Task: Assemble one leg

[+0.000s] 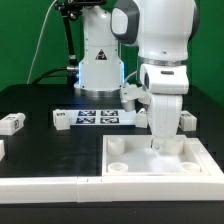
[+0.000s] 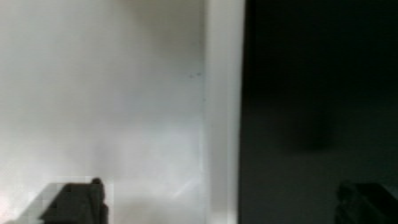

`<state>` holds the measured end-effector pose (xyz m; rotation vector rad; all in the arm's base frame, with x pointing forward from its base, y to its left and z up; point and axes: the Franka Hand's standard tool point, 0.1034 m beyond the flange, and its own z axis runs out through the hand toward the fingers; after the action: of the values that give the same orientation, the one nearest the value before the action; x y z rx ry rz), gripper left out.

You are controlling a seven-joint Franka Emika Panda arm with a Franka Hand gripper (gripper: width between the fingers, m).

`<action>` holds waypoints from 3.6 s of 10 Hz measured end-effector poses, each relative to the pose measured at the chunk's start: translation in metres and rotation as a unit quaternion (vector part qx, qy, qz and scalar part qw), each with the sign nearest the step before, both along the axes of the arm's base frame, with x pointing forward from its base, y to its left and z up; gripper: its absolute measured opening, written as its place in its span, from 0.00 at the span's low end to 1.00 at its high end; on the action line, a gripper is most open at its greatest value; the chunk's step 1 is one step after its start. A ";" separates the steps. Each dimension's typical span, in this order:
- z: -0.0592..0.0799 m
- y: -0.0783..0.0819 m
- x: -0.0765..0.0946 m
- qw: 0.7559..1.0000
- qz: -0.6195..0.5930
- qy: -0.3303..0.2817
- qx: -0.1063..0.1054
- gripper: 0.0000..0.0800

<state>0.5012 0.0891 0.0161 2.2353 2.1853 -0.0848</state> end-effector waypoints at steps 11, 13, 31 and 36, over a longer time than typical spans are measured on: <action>0.029 0.011 -0.038 0.968 -0.248 -0.014 -0.012 0.81; 0.021 0.017 -0.056 0.928 -0.373 -0.005 -0.018 0.81; 0.017 0.081 -0.101 0.794 -0.575 0.111 -0.165 0.81; 0.012 0.091 -0.116 0.739 -0.546 0.223 -0.327 0.81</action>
Offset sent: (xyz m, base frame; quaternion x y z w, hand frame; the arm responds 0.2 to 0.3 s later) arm -0.0446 0.0028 0.0474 -0.0218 -0.0627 0.0453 0.9968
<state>0.3849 0.1799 0.0279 2.7123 0.3578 -1.2404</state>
